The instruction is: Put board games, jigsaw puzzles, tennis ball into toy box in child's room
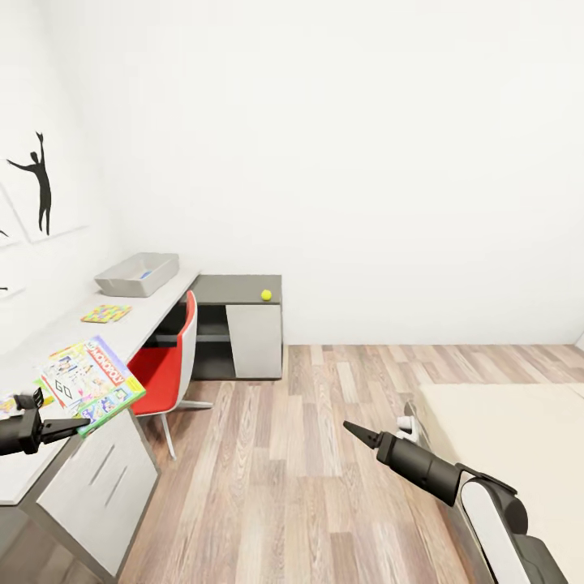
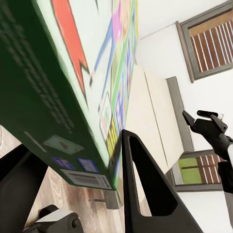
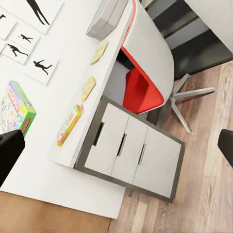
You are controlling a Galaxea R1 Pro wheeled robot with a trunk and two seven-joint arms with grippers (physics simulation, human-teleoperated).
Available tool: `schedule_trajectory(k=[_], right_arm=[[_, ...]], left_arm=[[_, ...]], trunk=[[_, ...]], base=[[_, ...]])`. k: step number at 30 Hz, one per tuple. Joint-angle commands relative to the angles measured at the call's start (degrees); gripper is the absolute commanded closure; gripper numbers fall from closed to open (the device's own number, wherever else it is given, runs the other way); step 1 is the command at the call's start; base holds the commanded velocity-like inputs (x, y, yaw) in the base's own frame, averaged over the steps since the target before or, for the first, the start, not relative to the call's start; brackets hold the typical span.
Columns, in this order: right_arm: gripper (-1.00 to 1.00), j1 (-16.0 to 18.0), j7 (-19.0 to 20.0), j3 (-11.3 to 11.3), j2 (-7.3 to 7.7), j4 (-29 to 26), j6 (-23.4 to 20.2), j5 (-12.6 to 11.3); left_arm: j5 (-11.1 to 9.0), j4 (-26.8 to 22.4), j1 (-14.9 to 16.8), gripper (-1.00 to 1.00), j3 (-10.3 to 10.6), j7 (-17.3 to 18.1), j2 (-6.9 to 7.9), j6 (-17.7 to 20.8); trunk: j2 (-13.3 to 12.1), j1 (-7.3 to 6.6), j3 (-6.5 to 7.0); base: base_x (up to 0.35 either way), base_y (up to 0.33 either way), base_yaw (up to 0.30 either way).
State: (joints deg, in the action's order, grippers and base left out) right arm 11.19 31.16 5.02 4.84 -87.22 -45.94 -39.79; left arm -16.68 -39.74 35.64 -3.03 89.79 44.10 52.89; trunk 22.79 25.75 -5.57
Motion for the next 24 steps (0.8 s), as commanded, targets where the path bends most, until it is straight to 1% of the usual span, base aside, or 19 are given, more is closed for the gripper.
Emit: schedule_trajectory(k=[1,7,9,11,15,18,24], right_arm=[[-1.00,0.1,0.1,0.1,-0.01,0.1,-0.4,-0.1],[-1.00,0.1,0.0,0.1,-0.01,0.5,-0.3,0.0],[-1.00,0.1,0.0,0.2,-0.01,0.5,-0.3,0.0],[-1.00,0.1,0.1,0.2,-0.01,0.6,-0.4,-0.1],[-1.00,0.1,0.2,0.2,-0.04,0.4,-0.4,-0.2],[-1.00,0.1,0.1,0.2,-0.08,0.2,-0.4,-0.2],[-1.00,0.1,0.1,0.2,-0.03,0.1,-0.4,-0.2]], left_arm=[[0.0,0.0,0.0,1.00,0.0,0.2,0.02,0.6],[-0.1,0.2,0.0,1.00,-0.2,0.2,0.02,0.6],[-0.1,0.2,0.0,1.00,-0.5,0.2,0.02,0.6],[-0.1,0.2,0.0,1.00,-1.4,0.2,0.02,0.6],[0.0,0.3,0.0,1.00,-2.7,0.2,0.02,0.5],[0.0,0.3,0.0,1.00,-3.1,0.2,0.02,0.5],[0.0,0.3,0.0,1.00,-3.2,0.2,0.02,0.4]], trunk=[[0.1,0.04,-0.13],[0.1,0.04,-0.13],[0.1,0.04,-0.13],[0.1,0.04,-0.13],[0.1,0.04,-0.13],[0.1,0.04,-0.13],[0.1,0.04,-0.13]], base=[[0.000,0.000,0.023],[0.001,0.000,0.007],[0.032,0.000,0.002],[0.145,0.000,0.001],[0.260,0.000,0.000],[0.307,0.000,0.000],[0.321,0.000,0.000]])
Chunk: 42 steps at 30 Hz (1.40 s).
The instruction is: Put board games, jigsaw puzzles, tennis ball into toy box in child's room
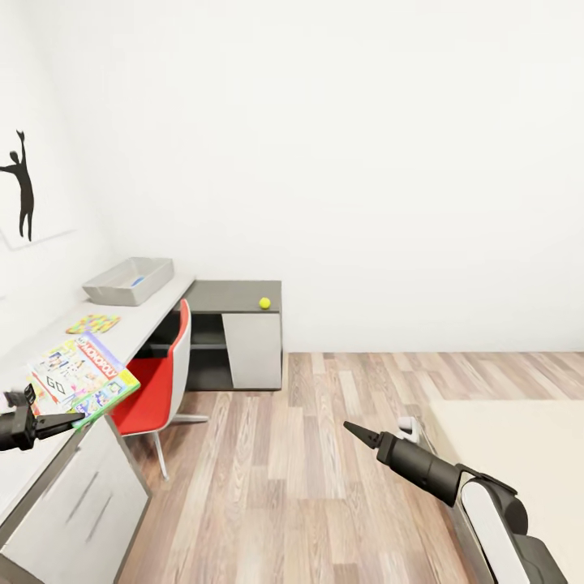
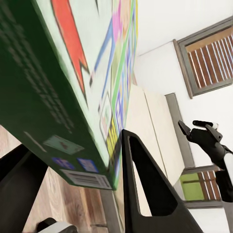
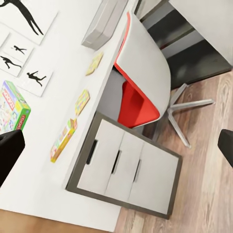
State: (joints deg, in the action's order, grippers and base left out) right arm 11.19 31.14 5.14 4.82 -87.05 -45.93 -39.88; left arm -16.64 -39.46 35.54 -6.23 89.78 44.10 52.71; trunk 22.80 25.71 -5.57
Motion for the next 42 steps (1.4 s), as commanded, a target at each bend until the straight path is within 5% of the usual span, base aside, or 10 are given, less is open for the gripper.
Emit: schedule_trajectory(k=[1,42], right_arm=[[-1.00,0.1,0.1,0.1,0.00,0.0,-0.4,-0.1],[-1.00,0.1,0.5,0.1,0.01,-0.2,-0.5,-0.1]], left_arm=[[-0.1,0.0,0.1,1.00,0.0,0.2,0.02,0.5],[0.0,1.2,0.1,1.00,-0.1,0.2,0.02,0.1]], trunk=[[0.1,0.07,-0.12],[0.1,0.07,0.12]], base=[[0.324,0.000,0.000],[0.327,-0.006,0.047]])
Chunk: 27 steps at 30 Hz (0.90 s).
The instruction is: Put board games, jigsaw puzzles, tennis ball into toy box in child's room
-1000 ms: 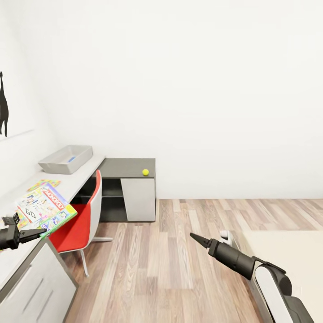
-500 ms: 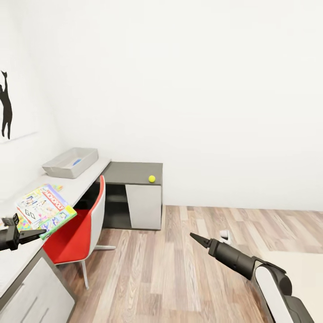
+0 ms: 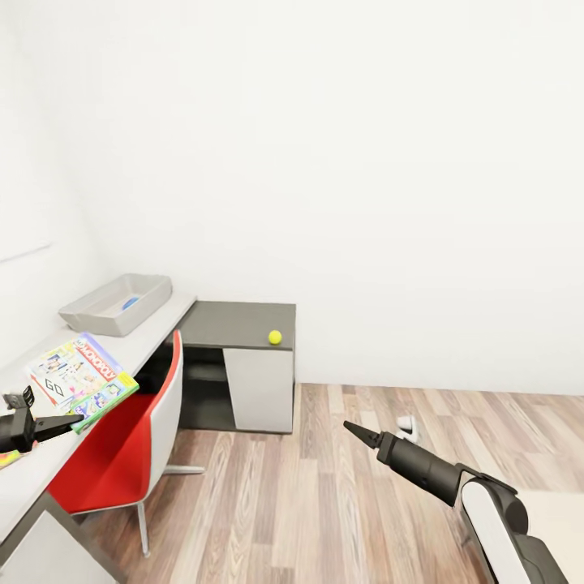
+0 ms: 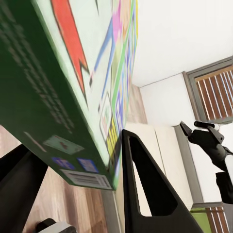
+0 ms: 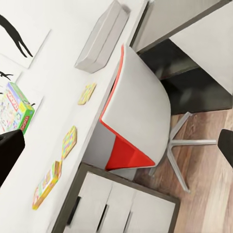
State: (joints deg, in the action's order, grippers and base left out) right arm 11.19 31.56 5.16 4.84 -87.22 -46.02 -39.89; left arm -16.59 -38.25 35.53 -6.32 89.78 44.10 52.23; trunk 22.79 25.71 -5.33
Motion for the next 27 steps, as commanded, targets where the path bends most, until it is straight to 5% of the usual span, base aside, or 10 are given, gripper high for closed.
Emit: schedule_trajectory(k=[1,11,19,27], right_arm=[[-1.00,0.1,0.2,0.1,0.01,-0.1,-0.4,-0.1],[-1.00,0.1,0.2,2.9,2.42,-2.5,-1.9,-0.2],[-1.00,0.1,0.8,12.0,2.93,-2.9,-5.9,-0.6],[-1.00,0.0,11.5,14.3,2.98,-2.7,-7.2,-0.2]], left_arm=[[-0.1,0.0,0.1,1.00,0.0,0.2,0.02,0.6],[0.0,0.0,0.1,1.00,-0.7,0.2,0.02,0.6],[0.0,0.0,0.1,1.00,-1.3,0.2,0.05,0.6],[0.2,0.0,0.1,1.00,-6.4,0.2,-0.16,1.3]], trunk=[[0.1,0.07,-0.13],[0.1,0.07,-0.13],[0.1,0.07,-0.13],[0.1,0.07,-0.13]], base=[[0.329,0.000,0.000],[0.329,0.000,0.000],[0.329,0.000,0.000],[0.329,0.000,0.000]])
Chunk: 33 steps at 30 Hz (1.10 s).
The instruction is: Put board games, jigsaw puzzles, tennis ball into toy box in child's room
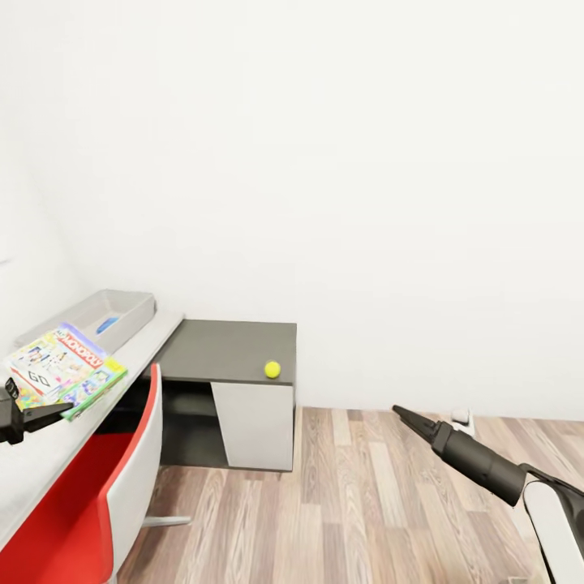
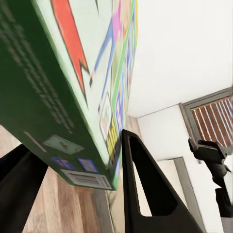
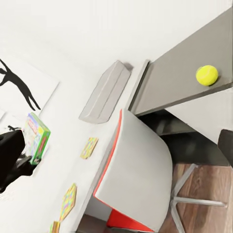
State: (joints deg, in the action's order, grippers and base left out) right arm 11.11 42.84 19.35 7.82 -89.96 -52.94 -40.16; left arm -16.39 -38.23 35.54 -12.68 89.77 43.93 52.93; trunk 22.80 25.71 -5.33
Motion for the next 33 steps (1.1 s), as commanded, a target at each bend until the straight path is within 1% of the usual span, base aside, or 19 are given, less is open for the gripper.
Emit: schedule_trajectory(k=[1,2,4,6,10,16,17,20,21,25,29,33], right_arm=[[-1.00,0.1,1.1,0.3,0.00,0.0,-0.3,0.1],[-1.00,0.1,1.4,0.4,0.00,0.0,-0.3,0.1],[-1.00,0.0,2.1,1.2,0.00,0.0,-0.2,0.2],[-1.00,0.0,2.4,1.7,0.00,0.0,-0.3,0.2],[-1.00,0.0,2.6,2.1,0.00,0.0,-0.3,0.2],[-1.00,-0.1,2.7,2.2,0.00,0.0,-0.3,0.2],[-1.00,-0.2,2.7,2.2,0.00,0.0,-0.3,0.2],[-1.00,-0.2,2.7,2.3,0.00,0.0,-0.2,0.2],[-1.00,-0.2,2.7,2.3,0.00,0.0,-0.2,0.3],[-1.00,-0.2,2.7,2.3,0.00,0.0,-0.2,0.3],[-1.00,-0.3,2.7,2.3,0.00,0.0,-0.2,0.3],[-1.00,-0.4,2.7,2.3,0.00,0.1,-0.2,0.3]], left_arm=[[-0.1,0.0,0.1,1.00,-0.8,0.2,0.02,0.9],[-0.1,0.0,0.1,1.00,-1.2,0.2,0.02,1.1],[0.0,0.0,0.1,1.00,-2.6,0.2,-0.05,2.0],[0.0,-0.1,0.2,1.00,-3.2,0.2,-0.15,2.5],[0.0,-0.3,0.2,1.00,-3.8,-0.2,-0.23,3.3],[-0.2,-0.4,0.3,1.00,-4.3,-5.5,-0.40,4.3],[-0.2,-0.5,0.3,1.00,-4.7,-7.0,-0.45,4.7],[-0.5,-0.8,0.3,1.00,-5.9,-9.5,-0.80,5.4],[-0.7,-1.1,0.3,1.00,-7.1,-10.8,-1.12,5.6],[-0.9,-1.6,0.3,1.00,-9.2,-12.0,-1.48,5.8],[-1.0,-1.8,0.3,1.00,-9.9,-12.5,-1.60,5.8],[-1.0,-3.2,0.3,1.00,-10.1,-13.6,-2.35,5.8]], trunk=[[0.1,0.07,-0.13],[0.1,0.07,-0.13],[0.1,0.07,-0.13],[0.1,0.07,-0.13],[0.1,0.07,-0.13],[0.1,0.07,-0.13],[0.1,0.07,-0.13],[0.1,0.07,-0.13],[0.1,0.07,-0.13],[0.1,0.07,-0.13],[0.1,0.07,-0.13],[0.1,0.07,-0.12]], base=[[0.329,0.000,0.000],[0.329,0.000,0.000],[0.329,0.000,0.007],[0.329,0.000,0.047],[0.312,0.000,0.135],[0.238,-0.004,0.251],[0.212,-0.056,0.278],[0.201,-0.093,0.283],[0.105,-0.059,0.287],[0.052,-0.029,0.288],[0.014,-0.008,0.289],[0.003,-0.002,0.243]])
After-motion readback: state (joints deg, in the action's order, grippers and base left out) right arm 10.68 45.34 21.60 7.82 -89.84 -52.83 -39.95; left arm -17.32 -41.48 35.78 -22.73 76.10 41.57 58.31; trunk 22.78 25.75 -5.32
